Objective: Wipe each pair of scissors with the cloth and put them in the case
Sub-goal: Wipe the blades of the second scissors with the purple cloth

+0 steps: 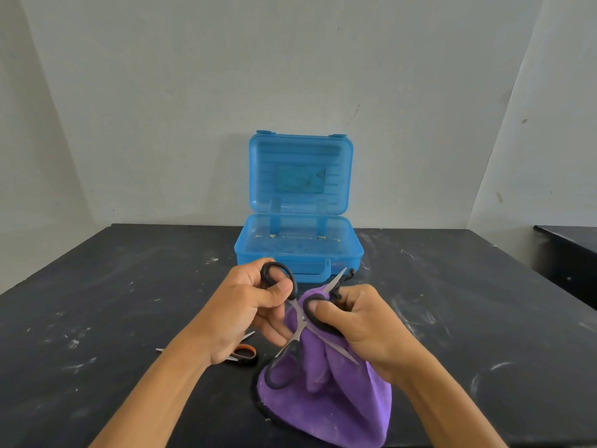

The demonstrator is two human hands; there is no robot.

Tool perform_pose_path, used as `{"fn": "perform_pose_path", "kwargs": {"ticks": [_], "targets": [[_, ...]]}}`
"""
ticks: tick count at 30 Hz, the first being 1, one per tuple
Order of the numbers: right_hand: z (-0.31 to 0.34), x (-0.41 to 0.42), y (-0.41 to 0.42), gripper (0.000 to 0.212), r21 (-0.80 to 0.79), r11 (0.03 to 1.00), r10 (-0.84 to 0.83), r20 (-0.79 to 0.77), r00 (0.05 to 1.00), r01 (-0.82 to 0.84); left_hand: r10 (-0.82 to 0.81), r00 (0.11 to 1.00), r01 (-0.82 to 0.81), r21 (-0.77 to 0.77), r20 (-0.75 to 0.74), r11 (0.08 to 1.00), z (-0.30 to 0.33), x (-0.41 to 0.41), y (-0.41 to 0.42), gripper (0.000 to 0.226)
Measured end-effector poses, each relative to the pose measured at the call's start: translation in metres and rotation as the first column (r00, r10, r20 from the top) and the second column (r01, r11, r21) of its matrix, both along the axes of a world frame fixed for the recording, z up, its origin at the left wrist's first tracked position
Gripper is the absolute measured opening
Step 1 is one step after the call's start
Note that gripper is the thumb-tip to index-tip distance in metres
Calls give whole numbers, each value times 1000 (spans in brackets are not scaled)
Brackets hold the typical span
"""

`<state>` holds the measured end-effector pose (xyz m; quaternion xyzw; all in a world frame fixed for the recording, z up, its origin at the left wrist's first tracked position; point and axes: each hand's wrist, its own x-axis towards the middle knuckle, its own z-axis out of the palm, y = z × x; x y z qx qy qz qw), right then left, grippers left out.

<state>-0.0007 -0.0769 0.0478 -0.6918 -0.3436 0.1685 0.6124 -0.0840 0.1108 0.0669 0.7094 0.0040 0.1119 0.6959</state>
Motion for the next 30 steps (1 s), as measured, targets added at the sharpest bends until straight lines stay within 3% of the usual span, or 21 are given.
{"fn": "perform_pose_path", "kwargs": {"ticks": [5,9,13,17,23,28,30], "targets": [[2,1,-2,44,-27,999,16,-1,1000,-17,1,1000,-1,-39,-6,999,-3,1,-1,12],[-3,1,-2,20,39,997,74,-57,996,-72,16,1000,-16,-9,1,1000,-2,1,-3,13],[-6,0,-1,42,24,1000,5,-22,1000,-5,4,1000,-4,-8,-6,1000,-2,0,-3,15],[-9,0,2,44,40,998,-46,-22,999,47,1,1000,-1,-31,-4,1000,-3,-1,-4,11],[-9,0,-2,11,86,996,45,-80,996,-38,2,1000,-2,16,-1,1000,-3,-3,-3,22],[-9,-2,5,59,110,988,-103,-60,993,109,-1,1000,1,-46,-5,999,-5,-4,-6,13],[-10,-2,7,56,127,983,-122,-76,990,131,14,1000,-14,-76,-2,997,-6,-3,-7,14]]}}
